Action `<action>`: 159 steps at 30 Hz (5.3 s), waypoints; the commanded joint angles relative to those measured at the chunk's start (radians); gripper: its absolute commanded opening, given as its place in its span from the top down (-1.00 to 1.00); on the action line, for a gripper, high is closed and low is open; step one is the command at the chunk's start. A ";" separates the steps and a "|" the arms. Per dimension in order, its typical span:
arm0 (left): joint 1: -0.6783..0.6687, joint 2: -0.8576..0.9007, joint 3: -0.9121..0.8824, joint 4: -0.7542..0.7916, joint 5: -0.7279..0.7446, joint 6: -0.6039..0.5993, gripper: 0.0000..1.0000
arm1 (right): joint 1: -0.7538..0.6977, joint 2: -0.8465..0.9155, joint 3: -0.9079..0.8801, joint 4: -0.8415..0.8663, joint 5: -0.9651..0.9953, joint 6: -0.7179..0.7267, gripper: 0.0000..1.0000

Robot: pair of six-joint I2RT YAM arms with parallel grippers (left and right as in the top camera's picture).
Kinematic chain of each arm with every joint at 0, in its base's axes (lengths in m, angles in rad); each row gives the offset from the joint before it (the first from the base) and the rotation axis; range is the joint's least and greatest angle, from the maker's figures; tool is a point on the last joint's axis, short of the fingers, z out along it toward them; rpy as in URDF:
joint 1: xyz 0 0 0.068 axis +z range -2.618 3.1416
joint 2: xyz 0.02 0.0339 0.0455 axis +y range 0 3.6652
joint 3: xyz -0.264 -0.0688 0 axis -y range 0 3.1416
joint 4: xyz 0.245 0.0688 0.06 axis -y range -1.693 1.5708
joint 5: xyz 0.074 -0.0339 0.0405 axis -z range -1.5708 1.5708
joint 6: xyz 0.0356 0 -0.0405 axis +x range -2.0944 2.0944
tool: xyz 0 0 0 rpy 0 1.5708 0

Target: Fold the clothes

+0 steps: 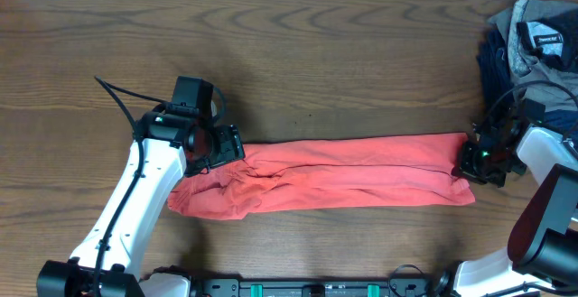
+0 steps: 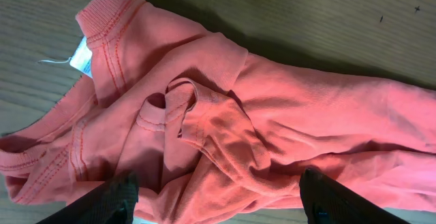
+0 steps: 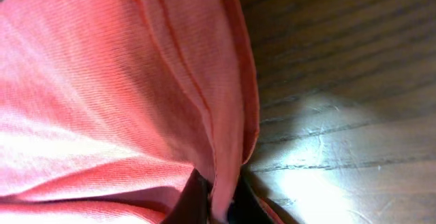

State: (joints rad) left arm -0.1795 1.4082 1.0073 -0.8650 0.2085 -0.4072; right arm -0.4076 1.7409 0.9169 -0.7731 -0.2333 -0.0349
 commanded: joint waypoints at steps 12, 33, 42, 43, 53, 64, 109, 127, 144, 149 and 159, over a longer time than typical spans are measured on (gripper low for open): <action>0.000 0.006 0.008 -0.006 -0.019 0.009 -0.55 | -0.010 0.056 0.319 -0.293 0.172 0.023 0.98; 0.000 0.006 0.008 -0.006 -0.019 0.010 -0.57 | 0.557 0.008 0.393 -0.408 0.086 0.096 0.98; 0.000 0.006 0.008 -0.014 -0.019 0.010 -0.57 | 0.767 0.012 0.355 -0.347 0.086 0.236 0.98; 0.000 0.006 0.008 -0.017 -0.019 0.010 -0.57 | 0.782 0.012 0.349 -0.341 0.086 0.249 0.98; 0.000 0.006 0.008 -0.021 -0.019 0.010 -0.59 | 0.861 0.012 0.330 -0.300 0.074 0.297 0.24; 0.000 0.006 0.008 -0.035 -0.019 0.011 -0.66 | 0.861 0.012 0.330 -0.235 0.005 0.259 -0.04; 0.032 0.426 -0.005 0.031 -0.006 0.145 0.88 | 0.780 -0.017 0.332 -0.320 0.298 0.343 -0.11; 0.297 0.421 0.603 -0.377 0.082 0.098 0.88 | 0.476 -0.174 0.332 -0.382 0.356 0.261 -0.15; -0.297 0.432 0.593 -0.269 -0.047 -0.076 0.86 | 0.470 -0.173 0.332 -0.408 0.356 0.251 -0.15; -0.385 0.459 0.592 -0.245 -0.053 -0.126 0.86 | 0.470 -0.173 0.332 -0.410 0.356 0.245 -0.15; -0.457 0.461 0.592 -0.217 -0.047 -0.134 0.45 | 0.470 -0.172 0.332 -0.409 0.322 0.235 -0.17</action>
State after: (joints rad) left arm -0.6243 1.8610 1.5974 -1.0760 0.1715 -0.5259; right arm 0.0711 1.5753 1.2495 -1.1816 0.1013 0.2161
